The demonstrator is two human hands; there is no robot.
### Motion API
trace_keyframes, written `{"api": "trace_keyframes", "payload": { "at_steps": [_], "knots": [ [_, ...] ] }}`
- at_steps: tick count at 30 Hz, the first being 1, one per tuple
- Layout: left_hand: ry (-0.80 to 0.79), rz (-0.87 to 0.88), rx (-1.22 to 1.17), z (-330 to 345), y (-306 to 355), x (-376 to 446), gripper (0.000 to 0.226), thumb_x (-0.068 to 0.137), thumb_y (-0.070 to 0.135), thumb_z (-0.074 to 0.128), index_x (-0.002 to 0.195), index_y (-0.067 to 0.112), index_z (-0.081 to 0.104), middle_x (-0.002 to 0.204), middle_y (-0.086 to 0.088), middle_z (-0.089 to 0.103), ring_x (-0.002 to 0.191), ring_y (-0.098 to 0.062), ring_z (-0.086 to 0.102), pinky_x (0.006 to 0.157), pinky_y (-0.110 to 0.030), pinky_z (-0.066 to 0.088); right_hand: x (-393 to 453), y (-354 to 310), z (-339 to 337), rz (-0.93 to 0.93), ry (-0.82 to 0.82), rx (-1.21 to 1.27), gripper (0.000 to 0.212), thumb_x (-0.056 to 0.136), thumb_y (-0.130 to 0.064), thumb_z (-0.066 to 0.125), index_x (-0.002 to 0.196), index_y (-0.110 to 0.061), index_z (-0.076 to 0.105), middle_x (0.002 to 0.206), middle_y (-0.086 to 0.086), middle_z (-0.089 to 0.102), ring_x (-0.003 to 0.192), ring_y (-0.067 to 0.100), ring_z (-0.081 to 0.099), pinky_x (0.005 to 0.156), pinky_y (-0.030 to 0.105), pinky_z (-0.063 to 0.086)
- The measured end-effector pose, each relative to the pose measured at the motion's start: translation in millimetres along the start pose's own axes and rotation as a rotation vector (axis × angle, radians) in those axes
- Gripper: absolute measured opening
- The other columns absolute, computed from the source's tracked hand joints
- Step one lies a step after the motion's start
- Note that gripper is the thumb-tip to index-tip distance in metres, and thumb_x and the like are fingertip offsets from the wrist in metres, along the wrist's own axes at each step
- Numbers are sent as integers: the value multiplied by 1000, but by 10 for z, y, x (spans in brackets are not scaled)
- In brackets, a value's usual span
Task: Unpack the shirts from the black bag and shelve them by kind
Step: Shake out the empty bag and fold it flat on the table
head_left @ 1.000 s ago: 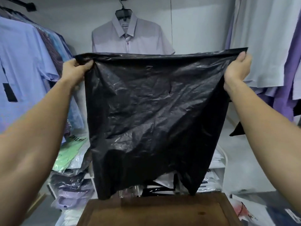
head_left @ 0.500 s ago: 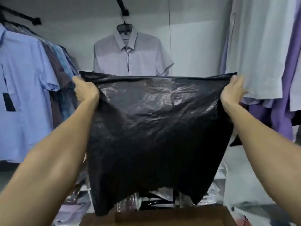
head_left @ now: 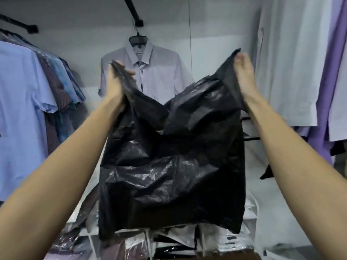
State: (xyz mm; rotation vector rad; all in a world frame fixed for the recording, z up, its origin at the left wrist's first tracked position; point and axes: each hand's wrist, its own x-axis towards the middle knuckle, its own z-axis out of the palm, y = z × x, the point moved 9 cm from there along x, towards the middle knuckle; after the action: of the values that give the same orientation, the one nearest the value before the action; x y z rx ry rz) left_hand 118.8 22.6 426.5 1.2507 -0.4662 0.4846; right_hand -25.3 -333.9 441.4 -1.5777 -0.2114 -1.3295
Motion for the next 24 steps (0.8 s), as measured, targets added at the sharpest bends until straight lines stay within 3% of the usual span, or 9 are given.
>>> {"api": "trace_keyframes", "payload": {
  "at_steps": [3,5,7,8,10,12,17,20,24],
  "knots": [
    [-279,-67,45,605,-49,-190,27,111,23,36,90,22,53,78,5,66,68,-11,57,71,-26,48,-199,-186,830,0,-402,-111,24,108,-43,36,104,-24,51,105,-7,55,95,-1,51,83,1,37],
    [-461,-85,148,912,-127,-355,19,107,10,44,94,18,55,85,1,64,68,-12,56,68,-28,47,-369,-78,1226,19,-634,-36,23,105,-50,46,101,-32,61,112,2,62,107,15,58,103,21,45],
    [-576,-83,201,1059,-189,-498,9,104,2,49,104,10,53,79,-2,59,60,-9,58,58,-23,48,-484,61,1385,60,-755,34,20,101,-52,52,94,-42,68,116,9,67,116,31,63,106,46,49],
    [-575,-72,220,1077,-195,-560,8,104,1,49,106,8,51,76,-2,57,56,-6,58,55,-20,48,-476,110,1407,71,-756,37,19,101,-49,53,93,-42,69,114,9,68,115,34,65,103,46,51],
    [-463,-100,241,945,-280,-421,15,106,7,44,96,12,54,76,0,55,62,-7,59,64,-22,49,-384,180,1335,59,-635,-2,20,106,-38,51,97,-31,68,101,3,69,97,21,65,93,32,49],
    [-302,-80,362,630,-325,-158,27,106,14,36,95,14,61,90,-3,66,90,-17,64,87,-32,51,-207,365,1062,80,-402,-171,27,109,-27,47,103,-10,68,100,5,66,93,16,58,82,25,40],
    [127,-156,855,-862,-458,388,39,103,3,36,132,-12,56,138,-34,55,128,-47,54,105,-48,44,-73,1220,-345,365,122,-610,27,102,-13,43,110,0,65,115,26,66,113,41,62,87,40,44],
    [151,-315,981,-1474,-783,426,39,106,10,39,135,-12,53,139,-31,55,126,-48,54,100,-49,46,-250,1536,-651,450,-3,-808,24,97,-1,45,110,7,64,121,33,61,115,48,59,91,45,47],
    [103,-442,861,-1609,-1283,458,36,93,11,51,121,-8,62,123,-23,66,108,-41,66,83,-47,52,-473,1536,-461,481,-3,-724,32,102,-5,41,130,0,55,127,23,57,118,39,55,90,38,43]
  ]
}}
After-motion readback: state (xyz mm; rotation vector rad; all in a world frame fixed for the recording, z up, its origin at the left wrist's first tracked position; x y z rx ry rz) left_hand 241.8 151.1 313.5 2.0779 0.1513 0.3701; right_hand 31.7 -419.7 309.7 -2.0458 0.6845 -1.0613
